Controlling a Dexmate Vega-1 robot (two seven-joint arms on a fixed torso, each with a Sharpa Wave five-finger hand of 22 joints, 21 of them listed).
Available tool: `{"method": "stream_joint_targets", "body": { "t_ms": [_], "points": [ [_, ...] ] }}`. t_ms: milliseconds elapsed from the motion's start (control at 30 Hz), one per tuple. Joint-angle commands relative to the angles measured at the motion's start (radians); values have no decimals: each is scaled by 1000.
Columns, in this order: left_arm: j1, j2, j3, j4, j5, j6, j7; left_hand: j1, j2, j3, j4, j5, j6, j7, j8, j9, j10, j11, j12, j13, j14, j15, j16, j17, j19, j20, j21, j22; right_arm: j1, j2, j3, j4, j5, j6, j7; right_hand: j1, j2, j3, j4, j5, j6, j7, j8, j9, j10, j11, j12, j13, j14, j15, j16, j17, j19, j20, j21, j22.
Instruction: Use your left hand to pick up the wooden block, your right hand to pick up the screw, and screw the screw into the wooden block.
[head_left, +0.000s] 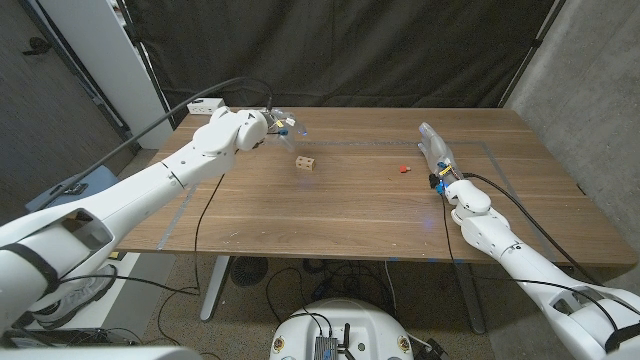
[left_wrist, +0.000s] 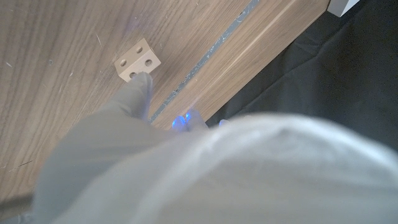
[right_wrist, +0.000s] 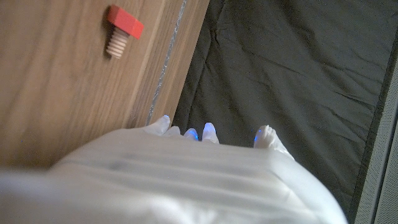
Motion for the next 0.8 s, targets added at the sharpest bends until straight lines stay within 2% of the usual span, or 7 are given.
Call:
{"method": "stream_joint_targets", "body": {
  "t_ms": [33, 800],
  "points": [
    [10, -20, 14, 27, 22, -18, 25, 14, 1, -4, 1, 3, 11, 0, 4, 5, 14, -2, 6, 6, 8, 9, 5, 2, -144, 9, 5, 1, -8, -15, -2, -23, -10, -12, -5, 9, 0, 0, -7, 4, 4, -7, 4, 2, 3, -6, 7, 3, -64, -1, 10, 1, -6, -11, 6, 4],
    [5, -78, 49, 134, 4, -22, 98, 25, 1, -22, 10, 0, 6, 6, -5, 5, 5, -1, 0, 11, 38, 2, 6, 2, -109, 7, 14, 2, 18, -4, -10, 11, -14, -18, 3, 8, -1, -1, -9, 3, 4, -4, 4, 2, 2, -7, 6, 3, -65, -2, 10, 1, -11, -15, 5, 4]
  ]
}}
